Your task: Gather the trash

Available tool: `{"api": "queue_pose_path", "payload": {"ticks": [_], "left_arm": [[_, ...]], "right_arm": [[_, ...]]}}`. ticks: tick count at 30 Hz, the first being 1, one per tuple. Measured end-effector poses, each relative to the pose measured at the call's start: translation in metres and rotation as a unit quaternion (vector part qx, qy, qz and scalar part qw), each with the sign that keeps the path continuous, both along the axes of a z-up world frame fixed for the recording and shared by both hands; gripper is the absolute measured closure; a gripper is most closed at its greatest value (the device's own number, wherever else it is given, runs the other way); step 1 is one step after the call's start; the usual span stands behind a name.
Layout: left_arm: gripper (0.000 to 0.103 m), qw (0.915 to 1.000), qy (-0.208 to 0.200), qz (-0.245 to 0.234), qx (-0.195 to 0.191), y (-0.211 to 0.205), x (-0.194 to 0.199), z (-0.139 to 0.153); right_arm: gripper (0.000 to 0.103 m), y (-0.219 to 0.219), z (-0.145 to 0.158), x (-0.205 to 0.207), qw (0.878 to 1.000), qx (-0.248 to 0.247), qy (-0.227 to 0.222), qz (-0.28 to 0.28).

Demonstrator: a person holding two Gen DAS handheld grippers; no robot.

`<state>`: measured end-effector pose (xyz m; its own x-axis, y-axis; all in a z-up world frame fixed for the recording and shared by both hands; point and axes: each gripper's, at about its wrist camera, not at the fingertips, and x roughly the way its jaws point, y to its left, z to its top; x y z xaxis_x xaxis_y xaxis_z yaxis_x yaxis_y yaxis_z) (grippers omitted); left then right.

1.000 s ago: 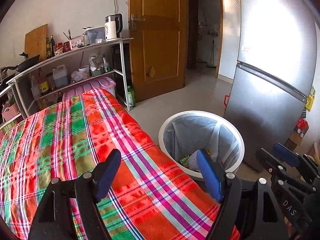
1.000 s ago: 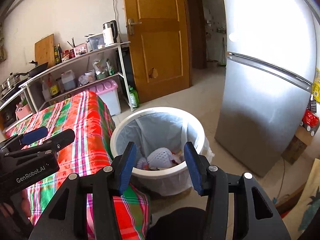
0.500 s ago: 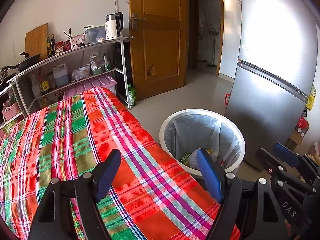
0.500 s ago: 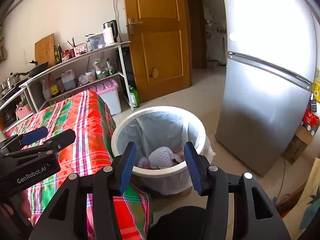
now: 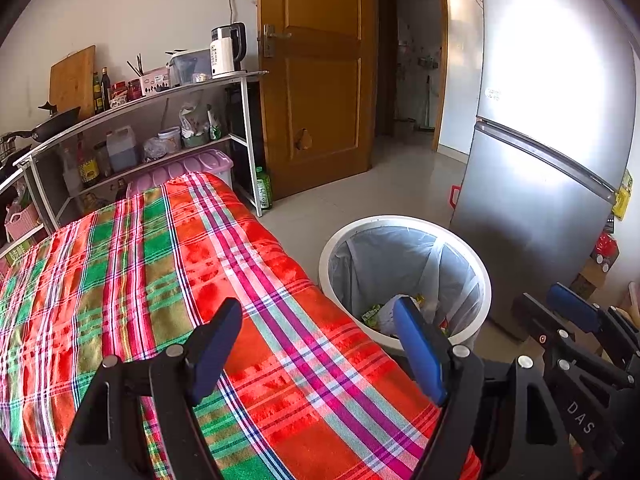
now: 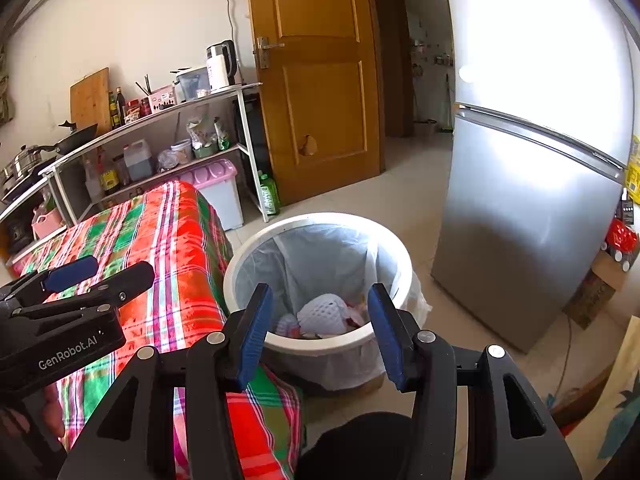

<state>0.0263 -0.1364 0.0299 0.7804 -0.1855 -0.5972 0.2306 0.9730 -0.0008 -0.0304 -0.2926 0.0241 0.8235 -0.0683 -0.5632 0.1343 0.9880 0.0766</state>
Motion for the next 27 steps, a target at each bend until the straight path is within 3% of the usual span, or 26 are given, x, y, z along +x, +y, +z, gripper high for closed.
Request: {"api": "queue_pose_path", "payload": {"ticks": [27], "left_arm": [[0.023, 1.0000, 0.003, -0.001, 0.000, 0.0026, 0.0005, 0.0008]], "right_arm": [[0.053, 0.0013, 0.0006, 0.0007, 1.000, 0.001, 0.001, 0.001]]}}
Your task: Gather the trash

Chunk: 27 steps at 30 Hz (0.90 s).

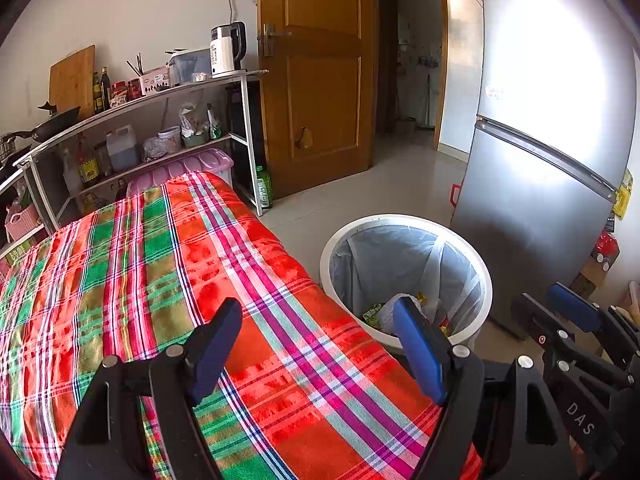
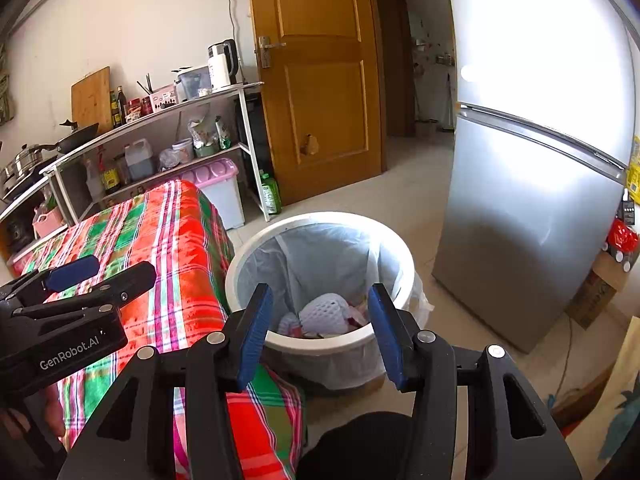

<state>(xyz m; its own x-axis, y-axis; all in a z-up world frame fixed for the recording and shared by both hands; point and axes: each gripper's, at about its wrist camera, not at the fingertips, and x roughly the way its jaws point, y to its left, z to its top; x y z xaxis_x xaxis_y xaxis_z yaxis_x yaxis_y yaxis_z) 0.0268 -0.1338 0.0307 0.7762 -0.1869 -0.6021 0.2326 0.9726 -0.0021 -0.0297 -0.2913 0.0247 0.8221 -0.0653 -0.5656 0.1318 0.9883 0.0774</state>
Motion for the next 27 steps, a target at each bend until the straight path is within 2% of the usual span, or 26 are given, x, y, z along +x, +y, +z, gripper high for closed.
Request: {"api": "queue_pose_path", "payload": {"ticks": [21, 27], "left_arm": [[0.023, 1.0000, 0.002, -0.003, 0.000, -0.0002, -0.0015, 0.0002], [0.023, 0.9998, 0.008, -0.010, 0.015, -0.0065, -0.0006, -0.0031]], "right_arm": [[0.053, 0.0003, -0.0004, 0.0006, 1.000, 0.001, -0.001, 0.001], [0.053, 0.0003, -0.0004, 0.0014, 1.000, 0.001, 0.000, 0.001]]}}
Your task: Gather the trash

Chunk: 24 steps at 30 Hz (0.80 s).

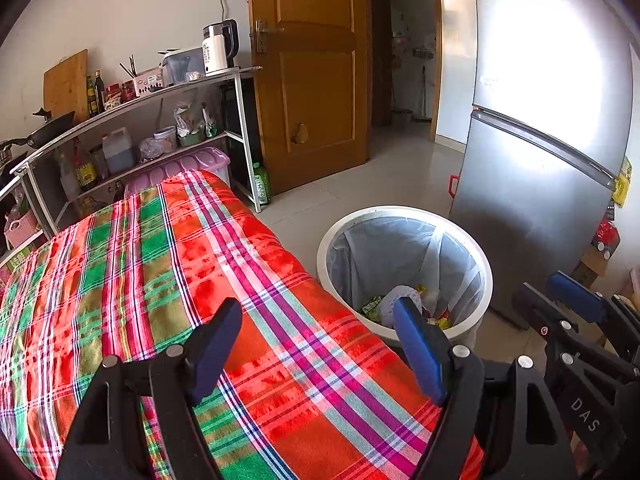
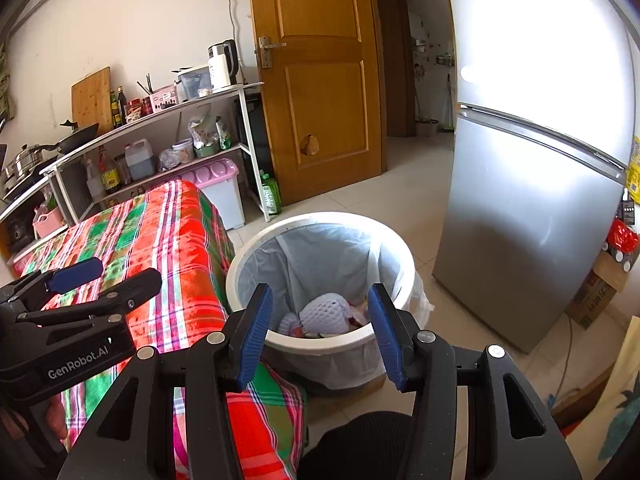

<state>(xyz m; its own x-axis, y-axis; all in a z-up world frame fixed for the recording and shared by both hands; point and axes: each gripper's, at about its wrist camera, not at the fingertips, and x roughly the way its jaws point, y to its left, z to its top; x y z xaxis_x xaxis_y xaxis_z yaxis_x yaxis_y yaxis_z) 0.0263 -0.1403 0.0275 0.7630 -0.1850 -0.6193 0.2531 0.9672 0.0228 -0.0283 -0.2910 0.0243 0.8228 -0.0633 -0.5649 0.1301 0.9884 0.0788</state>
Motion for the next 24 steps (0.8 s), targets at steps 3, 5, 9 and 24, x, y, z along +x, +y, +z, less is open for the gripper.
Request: {"api": "queue_pose_path", "payload": {"ticks": [3, 5, 9, 24], "left_arm": [[0.023, 0.9999, 0.000, 0.006, 0.010, -0.0016, 0.0009, -0.0012], [0.023, 0.9996, -0.002, 0.013, 0.025, -0.0036, 0.0014, -0.0027], [0.022, 0.9999, 0.000, 0.006, 0.014, -0.0025, 0.0006, -0.0032], [0.022, 0.9999, 0.008, 0.002, 0.005, -0.0027, 0.0001, -0.0054]], "right_arm": [[0.053, 0.0003, -0.0002, 0.0004, 1.000, -0.001, 0.000, -0.001], [0.053, -0.0004, -0.0001, 0.0007, 1.000, 0.000, 0.001, -0.002], [0.053, -0.0014, -0.0003, 0.0000, 1.000, 0.001, 0.001, -0.003], [0.053, -0.0014, -0.0007, -0.0004, 1.000, 0.001, 0.003, -0.003]]}}
